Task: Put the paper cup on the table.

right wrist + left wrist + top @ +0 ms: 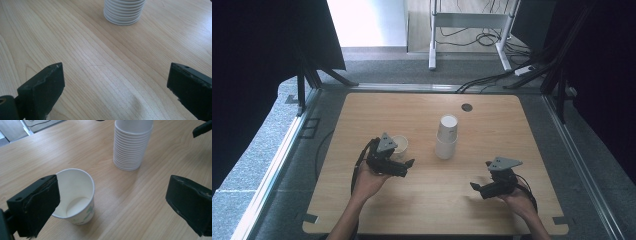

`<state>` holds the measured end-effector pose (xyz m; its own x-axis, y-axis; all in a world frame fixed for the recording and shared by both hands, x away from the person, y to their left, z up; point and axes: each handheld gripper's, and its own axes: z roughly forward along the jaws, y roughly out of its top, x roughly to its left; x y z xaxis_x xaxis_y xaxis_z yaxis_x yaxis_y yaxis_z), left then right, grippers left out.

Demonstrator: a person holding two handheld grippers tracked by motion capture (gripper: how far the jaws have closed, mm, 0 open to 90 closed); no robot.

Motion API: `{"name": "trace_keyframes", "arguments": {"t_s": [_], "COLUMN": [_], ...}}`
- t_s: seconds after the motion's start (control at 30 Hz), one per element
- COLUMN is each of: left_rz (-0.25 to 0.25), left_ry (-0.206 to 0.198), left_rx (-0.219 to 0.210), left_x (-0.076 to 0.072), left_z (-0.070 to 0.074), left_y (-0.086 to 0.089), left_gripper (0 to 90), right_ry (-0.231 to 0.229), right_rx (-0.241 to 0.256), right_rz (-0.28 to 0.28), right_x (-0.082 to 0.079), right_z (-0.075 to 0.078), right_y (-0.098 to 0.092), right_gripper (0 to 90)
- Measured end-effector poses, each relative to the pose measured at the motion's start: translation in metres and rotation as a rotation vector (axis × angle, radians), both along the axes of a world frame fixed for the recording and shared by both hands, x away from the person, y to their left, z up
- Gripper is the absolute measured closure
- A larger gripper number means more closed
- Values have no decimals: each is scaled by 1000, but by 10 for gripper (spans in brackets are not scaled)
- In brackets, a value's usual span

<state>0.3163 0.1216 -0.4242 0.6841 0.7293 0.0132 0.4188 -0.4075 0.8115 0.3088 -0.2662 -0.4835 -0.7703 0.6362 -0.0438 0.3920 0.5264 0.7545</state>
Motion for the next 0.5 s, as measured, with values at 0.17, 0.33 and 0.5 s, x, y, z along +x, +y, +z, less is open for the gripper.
{"name": "trace_keyframes", "arguments": {"t_s": [0.17, 0.33, 0.5], "left_rz": [-22, -41, -62], "left_ry": [-11, -18, -10], "left_rx": [-10, -17, -39], "left_x": [-9, -16, -22], "left_z": [0, -5, -14], "left_y": [-4, -8, -12], "left_gripper": [0, 0, 0], "right_ry": [4, 13, 17], "right_rx": [-8, 0, 9], "right_rz": [-17, -32, -36], "right_x": [-2, -3, -6], "right_z": [0, -2, -2], "right_y": [-1, -3, -5], "right_gripper": [0, 0, 0]}}
